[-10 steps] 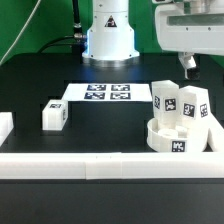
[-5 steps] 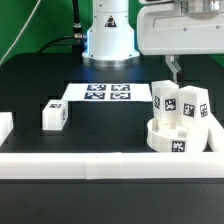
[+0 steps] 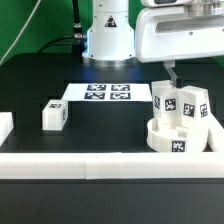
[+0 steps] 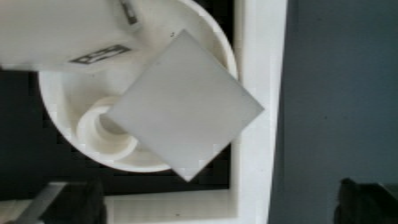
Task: Assemble stool
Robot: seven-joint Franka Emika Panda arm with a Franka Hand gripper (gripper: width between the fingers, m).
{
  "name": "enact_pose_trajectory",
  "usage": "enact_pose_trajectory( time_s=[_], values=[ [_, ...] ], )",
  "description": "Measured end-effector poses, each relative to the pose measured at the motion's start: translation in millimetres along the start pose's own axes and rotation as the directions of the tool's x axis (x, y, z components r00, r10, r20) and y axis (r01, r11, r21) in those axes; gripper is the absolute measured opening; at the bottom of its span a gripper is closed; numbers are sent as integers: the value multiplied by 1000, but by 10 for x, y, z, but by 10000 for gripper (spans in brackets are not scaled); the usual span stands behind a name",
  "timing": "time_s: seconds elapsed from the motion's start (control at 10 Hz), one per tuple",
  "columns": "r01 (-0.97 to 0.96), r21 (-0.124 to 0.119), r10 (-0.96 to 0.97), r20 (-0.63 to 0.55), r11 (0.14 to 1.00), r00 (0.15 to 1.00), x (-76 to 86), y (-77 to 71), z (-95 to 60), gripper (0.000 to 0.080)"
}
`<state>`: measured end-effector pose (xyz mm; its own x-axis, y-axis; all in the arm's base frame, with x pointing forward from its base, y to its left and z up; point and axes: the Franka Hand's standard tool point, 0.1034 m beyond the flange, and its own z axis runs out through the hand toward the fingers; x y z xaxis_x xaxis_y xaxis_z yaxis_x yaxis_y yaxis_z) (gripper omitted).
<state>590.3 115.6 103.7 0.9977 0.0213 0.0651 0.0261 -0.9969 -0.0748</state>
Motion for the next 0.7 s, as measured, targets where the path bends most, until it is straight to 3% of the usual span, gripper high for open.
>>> enact_pose_trajectory(
  time_s=[0.3,0.7],
  values=[
    [340,-45,-340,21,939,940,-42,12,83,649],
    [444,-64,-443,36,894,896,-132,-16,242,649]
  ],
)
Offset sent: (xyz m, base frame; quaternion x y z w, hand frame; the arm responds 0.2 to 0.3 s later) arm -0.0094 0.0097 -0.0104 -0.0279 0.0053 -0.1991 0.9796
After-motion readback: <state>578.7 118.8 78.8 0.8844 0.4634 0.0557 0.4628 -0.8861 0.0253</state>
